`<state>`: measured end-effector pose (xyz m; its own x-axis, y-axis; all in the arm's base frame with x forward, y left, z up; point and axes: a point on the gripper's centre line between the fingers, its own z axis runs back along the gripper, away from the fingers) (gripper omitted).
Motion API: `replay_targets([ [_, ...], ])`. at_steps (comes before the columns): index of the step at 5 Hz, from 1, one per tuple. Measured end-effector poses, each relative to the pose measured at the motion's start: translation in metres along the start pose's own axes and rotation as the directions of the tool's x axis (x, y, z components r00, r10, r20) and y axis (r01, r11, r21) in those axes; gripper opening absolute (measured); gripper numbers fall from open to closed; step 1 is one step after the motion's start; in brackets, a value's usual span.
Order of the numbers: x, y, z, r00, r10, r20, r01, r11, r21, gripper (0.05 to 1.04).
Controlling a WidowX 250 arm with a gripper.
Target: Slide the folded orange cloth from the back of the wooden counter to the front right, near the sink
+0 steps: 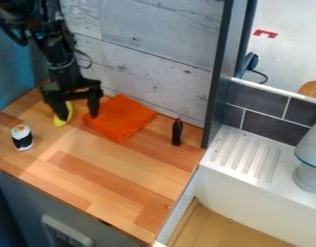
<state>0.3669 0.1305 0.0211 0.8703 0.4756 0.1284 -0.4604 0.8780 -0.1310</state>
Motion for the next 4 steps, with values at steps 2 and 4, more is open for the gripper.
replay_targets([
  [2,0.019,-0.037,-0.003,0.991,-0.131,0.008,0.131,0.991,-0.002,1.001],
  [4,0.031,-0.061,-0.017,0.974,-0.228,-0.006,0.228,0.973,0.040,1.001],
])
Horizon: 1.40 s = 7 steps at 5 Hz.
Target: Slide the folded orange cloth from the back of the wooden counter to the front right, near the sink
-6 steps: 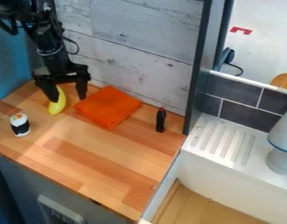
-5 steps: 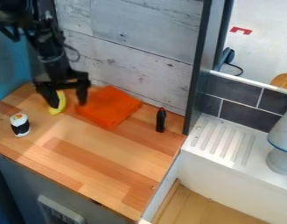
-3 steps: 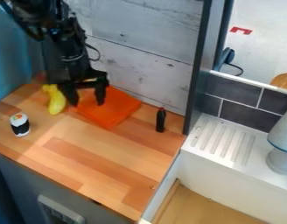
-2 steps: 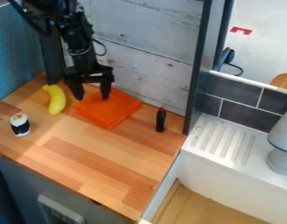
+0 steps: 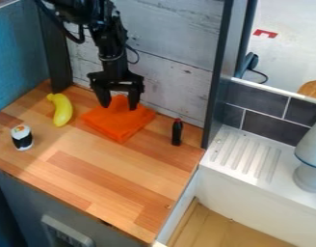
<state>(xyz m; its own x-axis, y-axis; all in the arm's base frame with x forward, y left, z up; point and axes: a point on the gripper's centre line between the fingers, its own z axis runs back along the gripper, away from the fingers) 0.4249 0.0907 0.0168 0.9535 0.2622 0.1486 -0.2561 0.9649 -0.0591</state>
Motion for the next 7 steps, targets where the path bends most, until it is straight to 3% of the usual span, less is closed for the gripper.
replay_targets([
  [1,-0.001,0.003,-0.015,1.000,-0.007,-0.025,0.008,1.000,0.013,1.001],
  [2,-0.002,0.004,-0.016,1.000,-0.013,-0.026,0.014,1.000,0.022,1.001],
  [4,-0.026,0.006,-0.029,0.997,-0.024,-0.069,0.025,1.000,0.019,1.001],
  [7,-0.068,0.001,-0.029,0.996,-0.025,-0.084,0.028,0.999,0.036,1.001],
])
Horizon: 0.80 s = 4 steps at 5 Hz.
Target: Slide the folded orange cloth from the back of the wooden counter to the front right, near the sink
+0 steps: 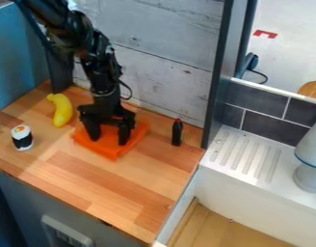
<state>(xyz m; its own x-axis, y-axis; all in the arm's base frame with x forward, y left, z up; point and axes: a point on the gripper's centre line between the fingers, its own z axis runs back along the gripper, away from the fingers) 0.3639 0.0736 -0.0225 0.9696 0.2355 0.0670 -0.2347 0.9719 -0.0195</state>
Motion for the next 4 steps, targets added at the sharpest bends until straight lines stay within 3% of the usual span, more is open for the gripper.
replay_targets([
  [2,-0.050,-0.034,-0.003,0.995,-0.092,-0.045,0.093,0.995,0.024,1.001],
  [4,-0.082,-0.063,-0.003,0.976,-0.204,-0.073,0.205,0.979,0.004,1.001],
])
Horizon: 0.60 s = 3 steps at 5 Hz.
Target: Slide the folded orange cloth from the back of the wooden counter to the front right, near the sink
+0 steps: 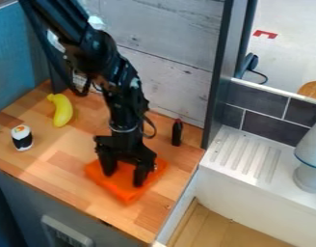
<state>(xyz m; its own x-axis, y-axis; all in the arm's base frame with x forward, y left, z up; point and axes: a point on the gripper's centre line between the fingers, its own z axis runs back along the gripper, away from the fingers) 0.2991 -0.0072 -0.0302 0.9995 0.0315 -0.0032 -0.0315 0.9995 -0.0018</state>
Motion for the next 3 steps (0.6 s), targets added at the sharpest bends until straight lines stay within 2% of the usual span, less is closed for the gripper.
replay_targets([
  [3,-0.012,-0.034,-0.001,0.995,-0.099,-0.014,0.098,0.995,-0.023,1.000],
])
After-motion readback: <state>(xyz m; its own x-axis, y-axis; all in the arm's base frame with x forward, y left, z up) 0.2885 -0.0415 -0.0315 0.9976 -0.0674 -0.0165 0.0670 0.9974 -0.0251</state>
